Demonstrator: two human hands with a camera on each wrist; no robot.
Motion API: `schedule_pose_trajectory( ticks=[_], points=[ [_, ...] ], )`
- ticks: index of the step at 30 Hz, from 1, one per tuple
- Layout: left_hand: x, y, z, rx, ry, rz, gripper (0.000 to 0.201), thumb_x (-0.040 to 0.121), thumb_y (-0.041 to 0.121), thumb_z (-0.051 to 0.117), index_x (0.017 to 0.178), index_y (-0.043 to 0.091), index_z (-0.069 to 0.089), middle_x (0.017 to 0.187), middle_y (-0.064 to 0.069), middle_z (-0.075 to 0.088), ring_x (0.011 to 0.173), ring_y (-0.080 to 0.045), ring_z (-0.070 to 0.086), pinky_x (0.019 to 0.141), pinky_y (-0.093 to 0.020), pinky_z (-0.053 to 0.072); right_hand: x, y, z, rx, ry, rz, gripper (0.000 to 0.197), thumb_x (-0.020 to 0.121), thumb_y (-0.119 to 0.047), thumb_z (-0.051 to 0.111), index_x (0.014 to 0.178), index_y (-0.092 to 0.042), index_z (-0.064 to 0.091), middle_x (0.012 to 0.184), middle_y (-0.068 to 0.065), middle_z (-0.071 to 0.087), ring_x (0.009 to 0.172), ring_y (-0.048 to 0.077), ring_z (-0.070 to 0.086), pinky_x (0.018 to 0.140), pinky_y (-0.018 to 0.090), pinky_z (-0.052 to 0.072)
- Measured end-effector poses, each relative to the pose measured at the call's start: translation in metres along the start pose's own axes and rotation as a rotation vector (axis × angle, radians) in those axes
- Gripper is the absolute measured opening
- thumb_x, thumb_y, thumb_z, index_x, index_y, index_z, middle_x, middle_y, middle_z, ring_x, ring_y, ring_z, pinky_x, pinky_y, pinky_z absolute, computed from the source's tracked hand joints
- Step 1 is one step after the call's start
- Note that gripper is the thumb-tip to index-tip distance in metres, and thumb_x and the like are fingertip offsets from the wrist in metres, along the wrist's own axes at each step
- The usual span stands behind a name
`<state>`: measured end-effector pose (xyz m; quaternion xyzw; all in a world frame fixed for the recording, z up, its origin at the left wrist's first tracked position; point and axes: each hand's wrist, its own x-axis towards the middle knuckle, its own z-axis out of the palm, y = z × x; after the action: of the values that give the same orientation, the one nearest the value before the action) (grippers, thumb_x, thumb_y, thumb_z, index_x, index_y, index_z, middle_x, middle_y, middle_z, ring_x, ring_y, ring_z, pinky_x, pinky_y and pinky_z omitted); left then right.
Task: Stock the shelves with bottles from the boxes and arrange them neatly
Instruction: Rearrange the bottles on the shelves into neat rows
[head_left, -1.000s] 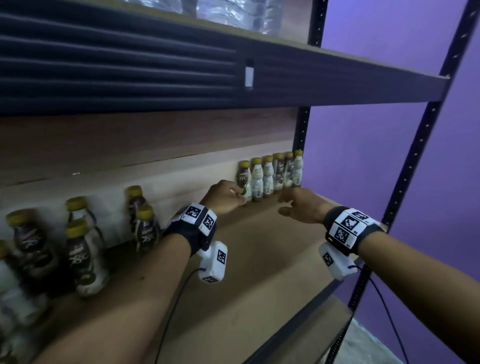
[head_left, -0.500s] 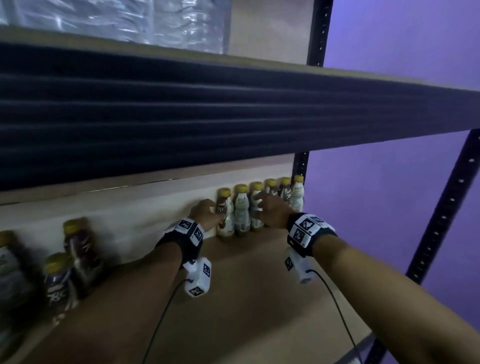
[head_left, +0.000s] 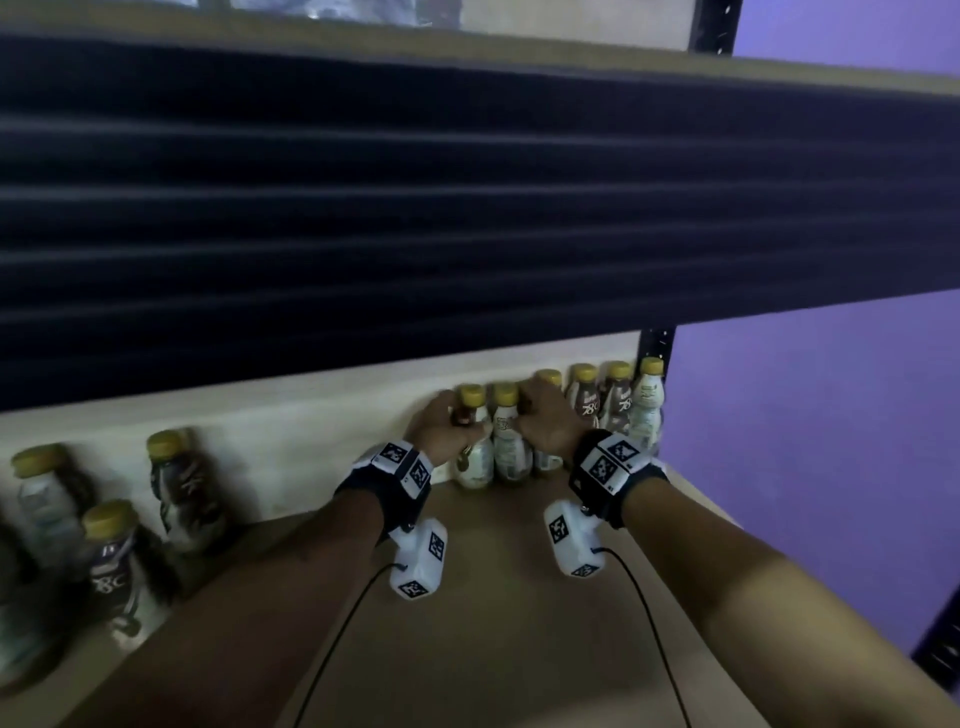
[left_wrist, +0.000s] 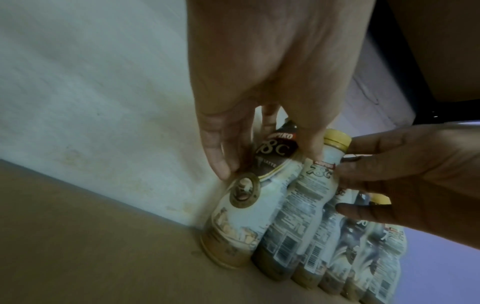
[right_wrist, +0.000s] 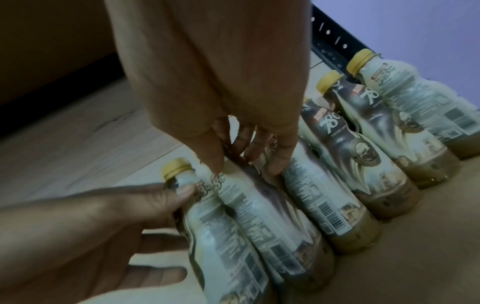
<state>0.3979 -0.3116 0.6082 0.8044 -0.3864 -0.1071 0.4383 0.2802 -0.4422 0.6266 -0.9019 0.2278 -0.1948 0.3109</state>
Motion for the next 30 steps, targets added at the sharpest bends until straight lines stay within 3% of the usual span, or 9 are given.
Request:
schedule_pose_trajectory(
  ticks=[2,4,7,11,14,17,21,25,30],
  points=[
    [-0.003,-0.002,0.004,-0.006,0.021,0.037,0.036,0.082,0.031,0.073,0.106,0.023,0.048,0.106,-0.002,0.062,0.105,-0.027,0.060,0.083,-0.032,0.047,-0.005,0.001,0.005,-0.023,0.016,-0.037,0.042,0.089,-0.005,0.056,0.131,-0.006,0.052,0.126,0.016,0.056,0.114,0.028,0.055,0.094,0.038,0.047],
    [-0.008,-0.005,0.005,-0.041,0.021,0.050,0.036,0.083,0.030,0.073,0.105,0.024,0.046,0.105,0.000,0.061,0.106,-0.025,0.060,0.086,-0.033,0.049,-0.012,0.002,0.011,0.040,0.007,-0.068,0.040,0.095,-0.009,0.055,0.134,-0.009,0.046,0.122,0.011,0.058,0.106,0.021,0.055,0.083,0.029,0.043],
    [-0.019,-0.010,0.000,-0.167,0.012,0.046,0.037,0.084,0.022,0.074,0.112,0.017,0.051,0.114,-0.005,0.064,0.110,-0.025,0.061,0.098,-0.045,0.049,-0.023,0.005,0.019,0.102,-0.002,-0.085,0.041,0.098,-0.013,0.053,0.137,-0.015,0.041,0.122,0.006,0.058,0.106,0.018,0.054,0.085,0.026,0.039],
    [-0.041,-0.016,-0.010,-0.246,0.027,0.050,0.030,0.083,0.013,0.073,0.107,0.009,0.056,0.101,-0.004,0.066,0.100,-0.022,0.063,0.097,-0.047,0.050,-0.038,-0.004,0.028,0.044,0.090,-0.159,0.039,0.096,-0.007,0.055,0.132,-0.015,0.048,0.110,0.000,0.061,0.097,0.016,0.057,0.076,0.021,0.040],
    [-0.065,-0.018,-0.023,-0.295,0.040,0.035,0.033,0.083,0.011,0.073,0.112,0.006,0.057,0.104,-0.006,0.067,0.105,-0.025,0.063,0.097,-0.045,0.051,-0.057,-0.023,0.032,0.086,0.082,-0.198,0.039,0.096,-0.006,0.056,0.133,-0.017,0.049,0.116,0.005,0.065,0.105,0.023,0.062,0.086,0.034,0.052],
    [-0.096,-0.023,-0.045,-0.323,0.010,0.026,0.038,0.085,0.009,0.072,0.118,0.004,0.056,0.111,-0.011,0.066,0.110,-0.026,0.062,0.097,-0.043,0.051,-0.079,-0.050,0.038,0.131,0.057,-0.195,0.036,0.097,-0.008,0.056,0.132,-0.016,0.050,0.118,0.007,0.065,0.109,0.024,0.063,0.096,0.044,0.051],
    [-0.147,-0.033,-0.080,-0.357,-0.028,-0.010,0.039,0.086,0.012,0.071,0.123,0.009,0.056,0.116,-0.011,0.067,0.111,-0.024,0.062,0.098,-0.043,0.050,-0.115,-0.090,0.049,0.251,0.027,-0.183,0.034,0.094,-0.008,0.061,0.127,-0.014,0.055,0.117,0.005,0.068,0.110,0.020,0.064,0.100,0.045,0.050],
    [-0.201,-0.048,-0.122,-0.387,-0.017,-0.014,0.039,0.084,0.017,0.074,0.119,0.011,0.059,0.113,-0.007,0.070,0.105,-0.018,0.066,0.089,-0.035,0.054,-0.153,-0.131,0.069,0.401,-0.013,-0.184,0.033,0.093,-0.006,0.064,0.125,-0.014,0.059,0.116,0.006,0.069,0.113,0.021,0.064,0.098,0.045,0.052],
    [-0.261,-0.072,-0.176,-0.396,-0.029,-0.008,0.035,0.084,0.008,0.071,0.116,0.005,0.059,0.111,-0.011,0.070,0.105,-0.021,0.067,0.092,-0.037,0.053,-0.191,-0.183,0.113,0.525,-0.096,-0.218,0.029,0.094,0.000,0.061,0.117,-0.016,0.062,0.102,0.005,0.074,0.095,0.014,0.070,0.075,0.026,0.055]
  ],
)
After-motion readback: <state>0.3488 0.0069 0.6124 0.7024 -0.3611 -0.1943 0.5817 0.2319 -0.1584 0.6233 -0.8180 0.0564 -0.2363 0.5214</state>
